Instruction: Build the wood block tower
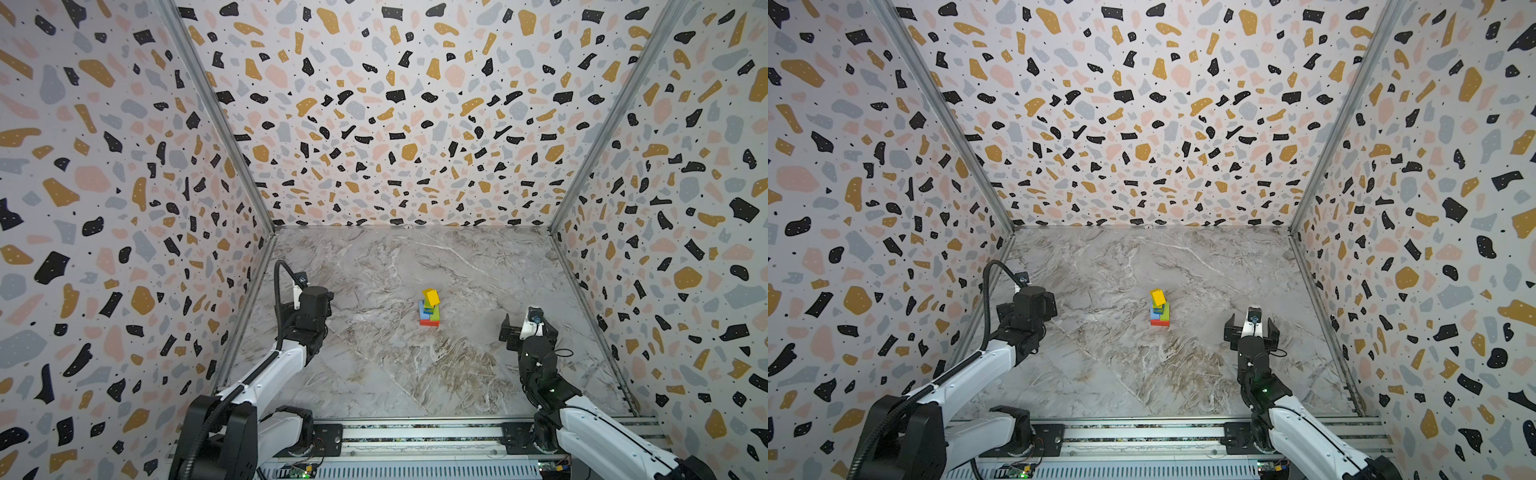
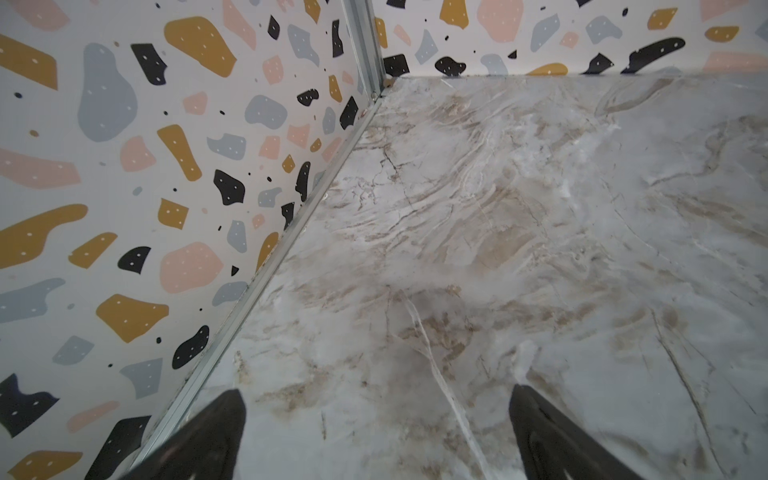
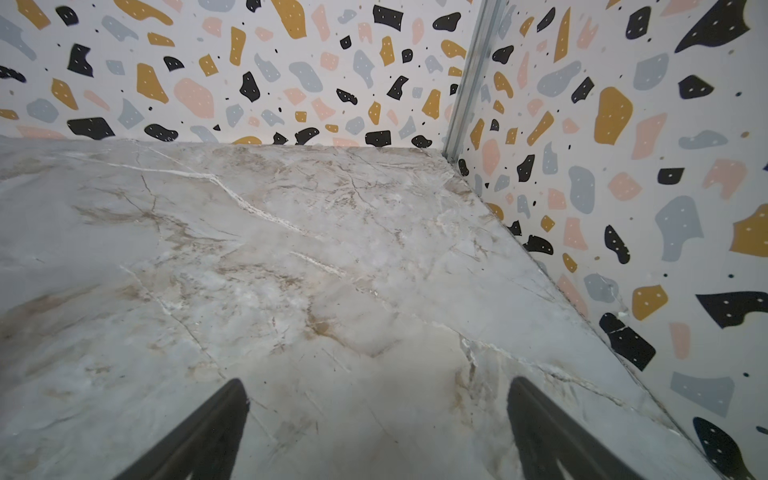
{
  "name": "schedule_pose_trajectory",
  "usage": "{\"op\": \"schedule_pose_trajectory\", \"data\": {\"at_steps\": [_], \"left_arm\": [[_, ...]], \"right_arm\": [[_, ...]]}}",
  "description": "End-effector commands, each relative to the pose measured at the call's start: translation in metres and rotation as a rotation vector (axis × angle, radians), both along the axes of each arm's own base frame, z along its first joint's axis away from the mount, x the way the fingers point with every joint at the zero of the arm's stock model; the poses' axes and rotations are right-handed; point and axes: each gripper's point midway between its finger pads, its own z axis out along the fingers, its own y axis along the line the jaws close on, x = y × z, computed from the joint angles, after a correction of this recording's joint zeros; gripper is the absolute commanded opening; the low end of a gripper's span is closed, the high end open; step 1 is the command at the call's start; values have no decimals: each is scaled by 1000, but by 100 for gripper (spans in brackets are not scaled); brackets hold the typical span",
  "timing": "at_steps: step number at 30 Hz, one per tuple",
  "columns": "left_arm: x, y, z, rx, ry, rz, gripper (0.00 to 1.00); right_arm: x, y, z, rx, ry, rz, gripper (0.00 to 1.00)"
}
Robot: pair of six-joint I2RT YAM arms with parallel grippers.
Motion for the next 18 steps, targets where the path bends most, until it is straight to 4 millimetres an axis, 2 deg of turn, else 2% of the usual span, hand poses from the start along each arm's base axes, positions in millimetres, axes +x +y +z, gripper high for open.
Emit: {"op": "schedule_pose_trajectory", "data": {"at_steps": [1,5,9,13,15,18], "left_arm": [[17,5,11,6,-126,-13,100],[30,12,-2,26,-133,-4,100],[42,16,-11,-1,-160,15,100],[48,19,-6,11,-222,19,100],[50,19,-4,-5,-247,4,100],[46,16,-5,-21,-276,-35,100]], "right_arm": [[3,-9,33,1,-185,-39,99],[11,-2,37,-50,-209,-3,99],[9,-8,51,-55,-302,-37,99],[9,-9,64,-107,-380,-49,99],[18,-10,58,-81,-372,-65,99],[30,0,51,-104,-348,-14,99]]}}
